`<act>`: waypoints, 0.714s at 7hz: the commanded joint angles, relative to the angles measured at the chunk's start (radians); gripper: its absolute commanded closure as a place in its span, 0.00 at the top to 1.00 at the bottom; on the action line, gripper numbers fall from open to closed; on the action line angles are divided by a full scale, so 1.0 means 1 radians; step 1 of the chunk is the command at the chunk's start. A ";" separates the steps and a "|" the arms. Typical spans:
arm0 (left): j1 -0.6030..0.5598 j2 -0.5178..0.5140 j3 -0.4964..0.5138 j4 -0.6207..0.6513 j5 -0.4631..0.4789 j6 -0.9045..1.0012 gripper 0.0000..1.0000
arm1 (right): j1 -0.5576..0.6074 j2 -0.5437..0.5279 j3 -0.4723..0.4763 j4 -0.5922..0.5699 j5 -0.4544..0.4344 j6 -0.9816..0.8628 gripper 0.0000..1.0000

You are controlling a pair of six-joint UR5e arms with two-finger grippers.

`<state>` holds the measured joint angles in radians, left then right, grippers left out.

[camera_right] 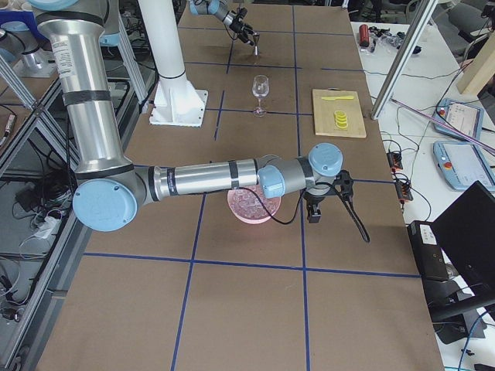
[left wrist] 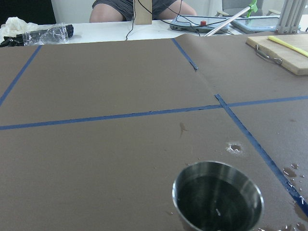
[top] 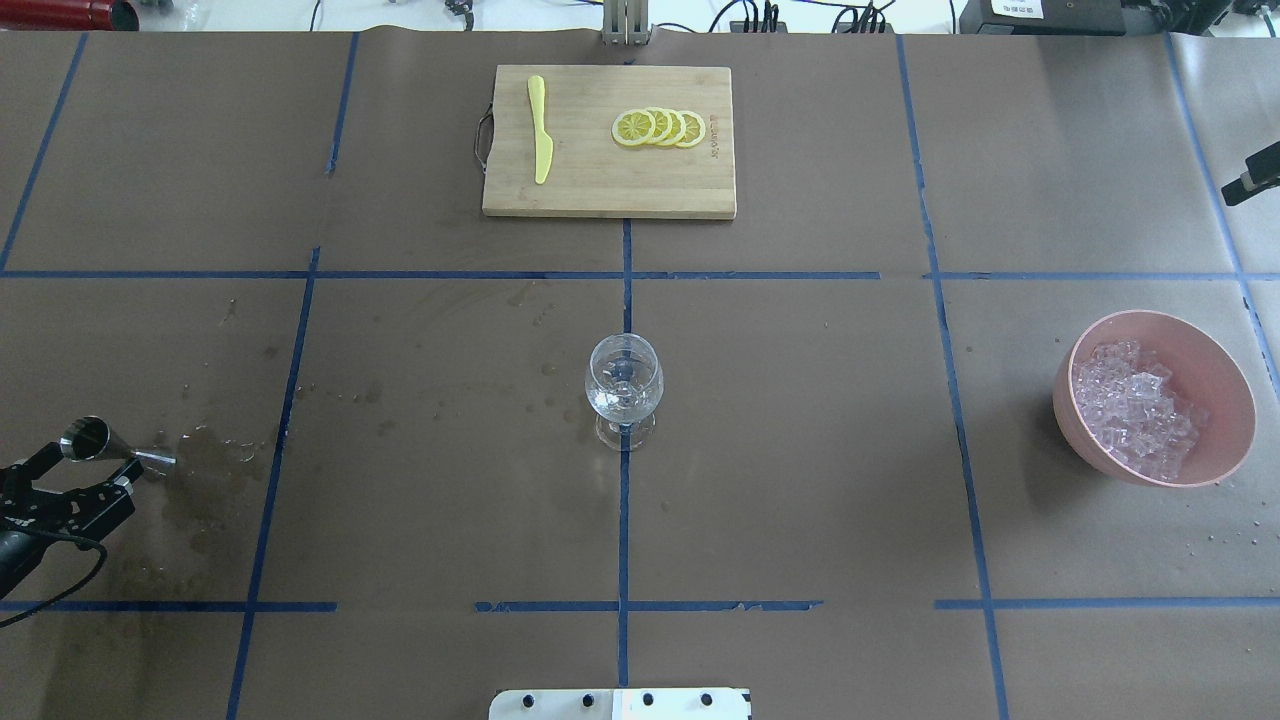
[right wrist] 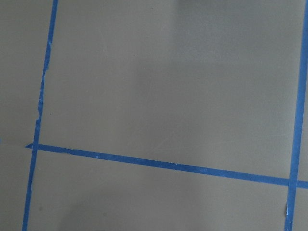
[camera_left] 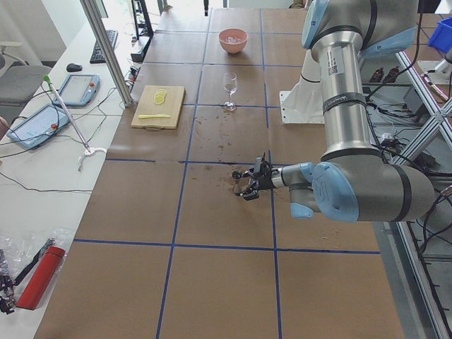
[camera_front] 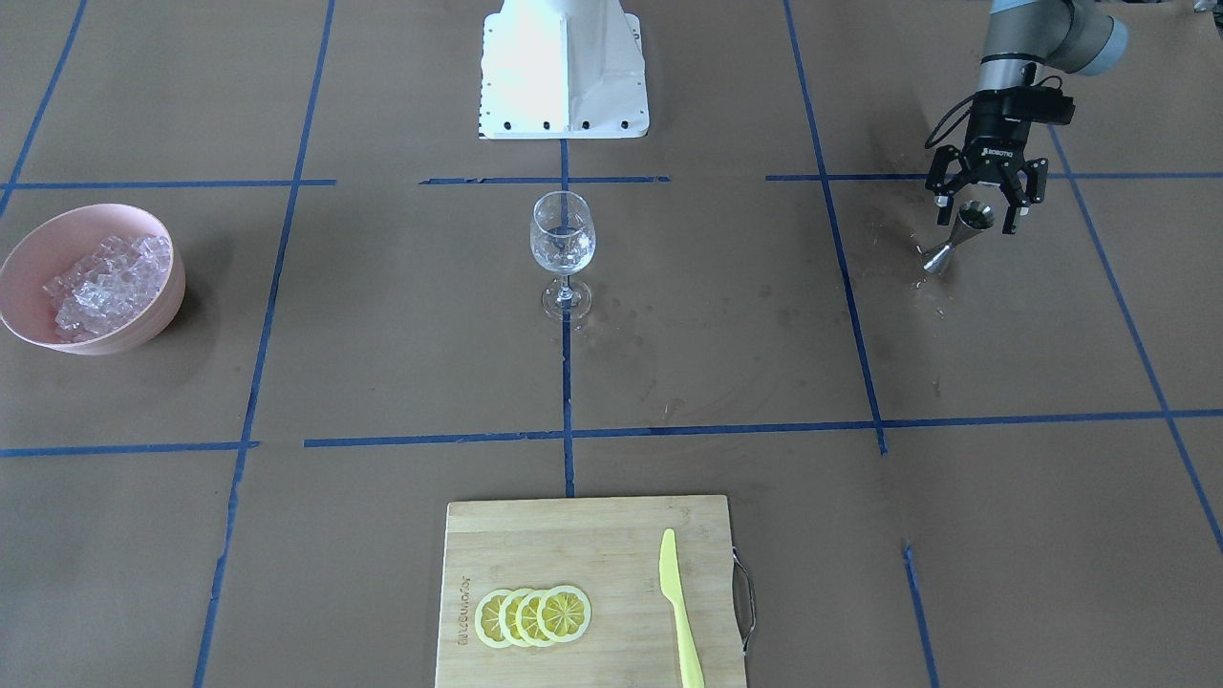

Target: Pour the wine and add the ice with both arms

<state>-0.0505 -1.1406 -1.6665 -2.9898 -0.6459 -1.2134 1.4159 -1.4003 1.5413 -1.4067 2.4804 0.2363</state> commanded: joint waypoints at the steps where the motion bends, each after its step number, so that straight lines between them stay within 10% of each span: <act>1: 0.004 -0.037 0.049 0.002 0.040 0.002 0.97 | 0.000 0.000 0.003 0.000 0.002 -0.002 1.00; 5: 0.004 -0.073 0.079 0.000 0.055 0.002 0.77 | 0.000 -0.002 0.002 0.000 0.000 -0.002 1.00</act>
<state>-0.0461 -1.2037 -1.5948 -2.9892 -0.5997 -1.2118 1.4159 -1.4010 1.5445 -1.4067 2.4810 0.2347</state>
